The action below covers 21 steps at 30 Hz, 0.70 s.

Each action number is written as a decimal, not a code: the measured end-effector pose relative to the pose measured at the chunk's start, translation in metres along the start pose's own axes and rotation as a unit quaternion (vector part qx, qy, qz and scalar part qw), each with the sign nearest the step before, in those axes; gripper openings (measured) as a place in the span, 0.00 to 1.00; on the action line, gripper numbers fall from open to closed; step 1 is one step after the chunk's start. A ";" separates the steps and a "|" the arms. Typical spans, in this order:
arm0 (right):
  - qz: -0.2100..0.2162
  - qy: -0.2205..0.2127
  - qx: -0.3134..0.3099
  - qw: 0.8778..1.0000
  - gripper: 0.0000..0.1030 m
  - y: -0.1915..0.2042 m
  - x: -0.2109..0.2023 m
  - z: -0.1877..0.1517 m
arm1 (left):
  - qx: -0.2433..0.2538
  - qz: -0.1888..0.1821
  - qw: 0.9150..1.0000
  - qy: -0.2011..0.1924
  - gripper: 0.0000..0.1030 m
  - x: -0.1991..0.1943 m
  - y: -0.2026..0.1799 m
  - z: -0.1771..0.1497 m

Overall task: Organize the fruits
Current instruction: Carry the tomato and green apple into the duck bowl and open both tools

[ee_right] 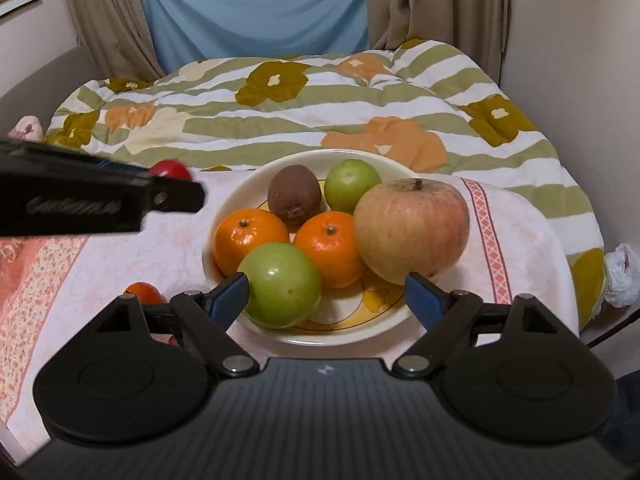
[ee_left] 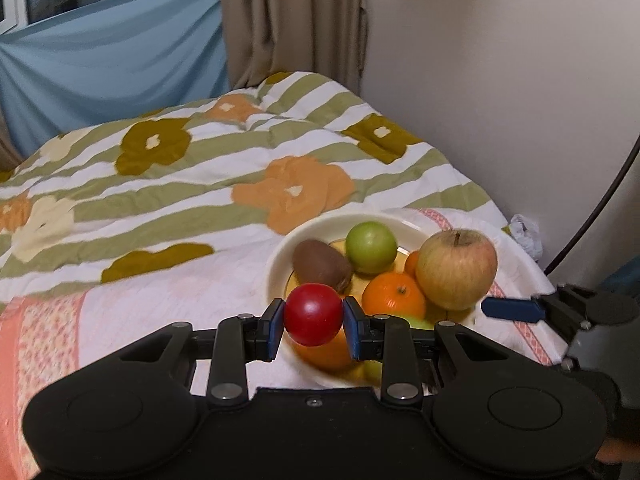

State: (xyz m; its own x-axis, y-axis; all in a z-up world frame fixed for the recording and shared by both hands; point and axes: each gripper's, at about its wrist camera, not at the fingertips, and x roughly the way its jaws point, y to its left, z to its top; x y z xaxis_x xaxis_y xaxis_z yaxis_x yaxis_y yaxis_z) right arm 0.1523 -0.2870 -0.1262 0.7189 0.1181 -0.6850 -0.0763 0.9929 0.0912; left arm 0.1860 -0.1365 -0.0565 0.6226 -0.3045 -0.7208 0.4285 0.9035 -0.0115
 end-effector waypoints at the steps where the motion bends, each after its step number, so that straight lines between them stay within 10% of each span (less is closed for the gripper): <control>1: 0.000 0.000 0.002 1.000 0.97 -0.001 -0.001 0.000 | 0.003 -0.002 1.000 0.000 0.33 0.004 -0.002 0.003; 18: -0.019 0.001 0.014 1.000 0.97 -0.027 -0.011 -0.006 | 0.042 -0.023 0.998 0.036 0.34 0.071 -0.027 0.024; 20: -0.021 0.002 0.017 1.000 0.97 -0.030 -0.012 -0.006 | 0.050 -0.015 0.998 0.027 0.52 0.071 -0.031 0.024; 21: -0.022 0.001 0.017 1.000 0.97 -0.031 -0.012 -0.007 | 0.052 -0.012 0.998 0.022 0.77 0.070 -0.032 0.025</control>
State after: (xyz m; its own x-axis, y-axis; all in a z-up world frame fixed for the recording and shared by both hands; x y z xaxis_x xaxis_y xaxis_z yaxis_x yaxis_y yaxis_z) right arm 0.1409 -0.3195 -0.1259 0.7194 0.0738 -0.6907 -0.0203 0.9961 0.0853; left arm 0.2317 -0.1939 -0.0894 0.5828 -0.3090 -0.7516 0.5100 0.8591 0.0423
